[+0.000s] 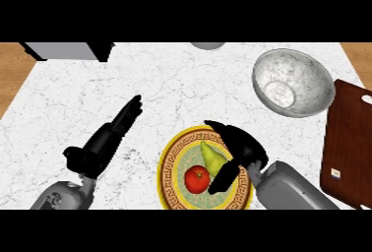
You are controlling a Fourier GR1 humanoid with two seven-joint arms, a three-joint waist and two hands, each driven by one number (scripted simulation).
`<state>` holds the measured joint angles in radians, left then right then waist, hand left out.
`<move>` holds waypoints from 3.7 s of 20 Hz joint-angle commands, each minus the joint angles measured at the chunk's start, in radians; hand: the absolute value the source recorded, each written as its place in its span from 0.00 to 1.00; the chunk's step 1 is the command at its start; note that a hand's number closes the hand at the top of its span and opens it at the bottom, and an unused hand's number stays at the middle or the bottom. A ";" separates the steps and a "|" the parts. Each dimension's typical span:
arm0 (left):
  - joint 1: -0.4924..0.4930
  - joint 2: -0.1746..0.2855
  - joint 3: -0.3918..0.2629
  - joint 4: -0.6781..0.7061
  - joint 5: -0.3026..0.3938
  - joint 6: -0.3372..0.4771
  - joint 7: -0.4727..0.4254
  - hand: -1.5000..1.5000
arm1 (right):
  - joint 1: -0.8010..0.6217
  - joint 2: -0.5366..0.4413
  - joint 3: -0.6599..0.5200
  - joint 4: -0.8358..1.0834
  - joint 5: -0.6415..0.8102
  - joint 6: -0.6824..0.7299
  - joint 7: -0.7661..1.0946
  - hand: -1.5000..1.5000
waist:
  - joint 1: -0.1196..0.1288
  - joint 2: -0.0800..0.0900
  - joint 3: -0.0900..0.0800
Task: Pick the tomato from the plate and place it in the bowl
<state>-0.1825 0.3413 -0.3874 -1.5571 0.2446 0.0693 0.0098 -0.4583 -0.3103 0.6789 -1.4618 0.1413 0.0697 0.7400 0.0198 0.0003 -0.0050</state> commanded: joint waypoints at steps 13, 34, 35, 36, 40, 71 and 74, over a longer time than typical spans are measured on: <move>-0.007 -0.041 0.032 0.056 -0.029 -0.040 -0.027 0.50 | -0.267 0.149 -0.049 0.033 -0.347 0.293 0.543 0.00 | -0.018 -0.001 0.004; 0.036 -0.081 0.099 -0.024 -0.089 -0.068 0.029 0.50 | -0.056 0.198 0.114 -0.020 0.105 0.157 0.428 0.00 | -0.019 -0.003 0.005; 0.061 -0.104 0.081 0.015 -0.115 -0.063 -0.025 0.50 | -0.027 0.193 0.120 -0.054 0.124 0.146 0.436 0.00 | -0.022 -0.002 0.005; 0.075 -0.096 0.087 0.034 -0.103 -0.091 -0.039 0.50 | -0.033 0.169 0.084 -0.015 0.117 0.170 0.392 0.00 | -0.020 -0.001 0.005; 0.041 -0.064 0.134 -0.053 -0.084 -0.109 0.067 0.50 | 0.019 0.194 0.095 0.027 0.169 0.156 0.362 0.00 | -0.016 -0.002 0.005; 0.025 -0.207 0.196 0.003 -0.207 -0.205 0.047 0.50 | -0.225 0.310 -0.168 0.447 0.450 0.000 0.158 1.00 | 0.005 0.007 0.005; 0.027 -0.197 0.194 -0.010 -0.207 -0.212 0.057 0.50 | -0.362 0.250 -0.288 0.573 0.533 -0.054 0.263 1.00 | 0.033 0.020 0.003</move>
<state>-0.1521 0.1381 -0.1929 -1.5765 0.0369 -0.1283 0.0778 -0.6624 -0.0196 0.4997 -1.0156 0.6167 0.0713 0.8941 0.0278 0.0093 -0.0007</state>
